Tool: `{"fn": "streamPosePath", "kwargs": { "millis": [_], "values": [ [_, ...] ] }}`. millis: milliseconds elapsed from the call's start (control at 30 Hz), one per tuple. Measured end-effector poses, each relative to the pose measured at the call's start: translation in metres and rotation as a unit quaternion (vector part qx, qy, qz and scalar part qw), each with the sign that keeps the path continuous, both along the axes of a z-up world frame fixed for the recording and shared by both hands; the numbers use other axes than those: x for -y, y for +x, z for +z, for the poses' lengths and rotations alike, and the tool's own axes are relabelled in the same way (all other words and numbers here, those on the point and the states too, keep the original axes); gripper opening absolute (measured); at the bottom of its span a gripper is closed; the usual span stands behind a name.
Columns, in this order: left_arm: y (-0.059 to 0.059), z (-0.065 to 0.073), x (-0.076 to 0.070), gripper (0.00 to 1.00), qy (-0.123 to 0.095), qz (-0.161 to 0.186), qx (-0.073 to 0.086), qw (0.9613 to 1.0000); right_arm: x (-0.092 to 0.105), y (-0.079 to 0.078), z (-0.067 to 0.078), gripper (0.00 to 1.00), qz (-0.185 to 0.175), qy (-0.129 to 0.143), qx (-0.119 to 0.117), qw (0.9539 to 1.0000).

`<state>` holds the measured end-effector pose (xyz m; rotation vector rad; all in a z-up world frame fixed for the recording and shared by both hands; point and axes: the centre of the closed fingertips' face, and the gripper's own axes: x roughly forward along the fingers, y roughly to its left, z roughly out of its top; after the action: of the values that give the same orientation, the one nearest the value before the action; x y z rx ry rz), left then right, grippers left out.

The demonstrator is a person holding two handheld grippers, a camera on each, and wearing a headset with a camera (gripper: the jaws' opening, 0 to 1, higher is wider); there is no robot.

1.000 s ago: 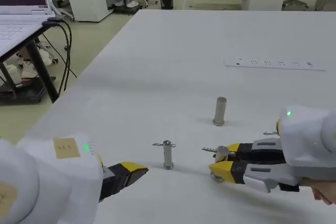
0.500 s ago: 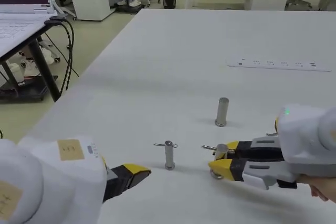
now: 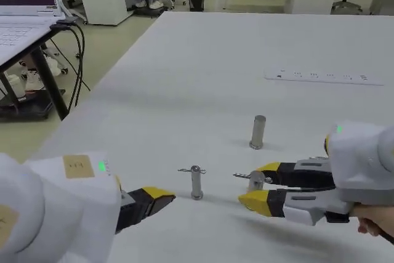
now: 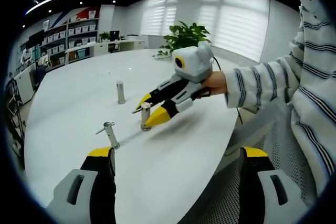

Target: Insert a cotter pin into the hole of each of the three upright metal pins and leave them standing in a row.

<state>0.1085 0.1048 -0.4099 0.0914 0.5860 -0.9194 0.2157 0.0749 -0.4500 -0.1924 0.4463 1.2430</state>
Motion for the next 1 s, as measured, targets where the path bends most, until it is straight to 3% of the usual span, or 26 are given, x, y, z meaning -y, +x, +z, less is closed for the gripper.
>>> {"fn": "streamPosePath", "kwargs": {
  "millis": [100, 233, 367, 567, 1000],
  "values": [
    [0.003, 0.006, -0.001, 0.98, -0.006, 0.003, 0.006, 1.0000, 0.001, -0.006, 0.017, 0.31, 0.002, 0.019, 0.007, 0.9998],
    [0.007, 0.014, -0.001, 0.98, -0.014, 0.005, 0.013, 0.9998, 0.007, -0.013, 0.039, 0.46, -0.007, 0.032, 0.014, 0.9994],
    [0.010, 0.016, -0.003, 0.98, -0.011, 0.005, 0.017, 0.9998, 0.015, -0.017, 0.058, 0.53, -0.016, 0.042, 0.026, 0.9987],
    [0.013, 0.017, -0.006, 0.98, -0.011, 0.008, 0.018, 0.9998, 0.031, -0.024, 0.068, 0.60, -0.033, 0.034, 0.027, 0.9985],
    [0.020, 0.019, -0.011, 0.98, 0.002, 0.005, 0.019, 0.9998, 0.074, -0.032, 0.077, 0.77, -0.115, 0.044, -0.019, 0.9922]
  ]
}}
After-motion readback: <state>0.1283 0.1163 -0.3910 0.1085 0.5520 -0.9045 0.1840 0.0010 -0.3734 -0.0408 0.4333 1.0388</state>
